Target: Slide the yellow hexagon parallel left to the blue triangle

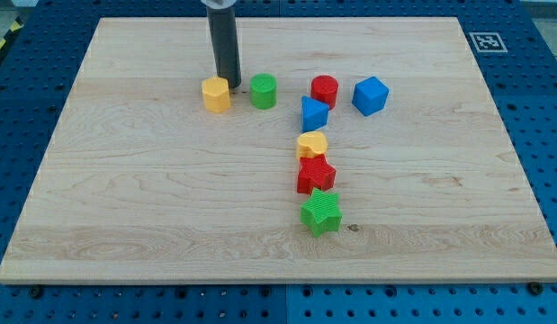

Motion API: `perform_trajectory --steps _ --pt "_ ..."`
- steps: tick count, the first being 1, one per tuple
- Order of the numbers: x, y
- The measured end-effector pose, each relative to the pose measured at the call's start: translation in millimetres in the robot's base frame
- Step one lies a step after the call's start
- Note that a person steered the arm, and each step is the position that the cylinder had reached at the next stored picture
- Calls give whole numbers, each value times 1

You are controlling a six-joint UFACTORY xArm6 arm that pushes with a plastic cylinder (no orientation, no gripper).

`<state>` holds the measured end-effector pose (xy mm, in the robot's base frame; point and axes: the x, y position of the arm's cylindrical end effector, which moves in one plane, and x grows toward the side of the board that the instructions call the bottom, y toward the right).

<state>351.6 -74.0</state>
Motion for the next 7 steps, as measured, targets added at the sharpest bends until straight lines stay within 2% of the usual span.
perform_trajectory --steps 2,7 --pt "30 -7" --pt "21 -7"
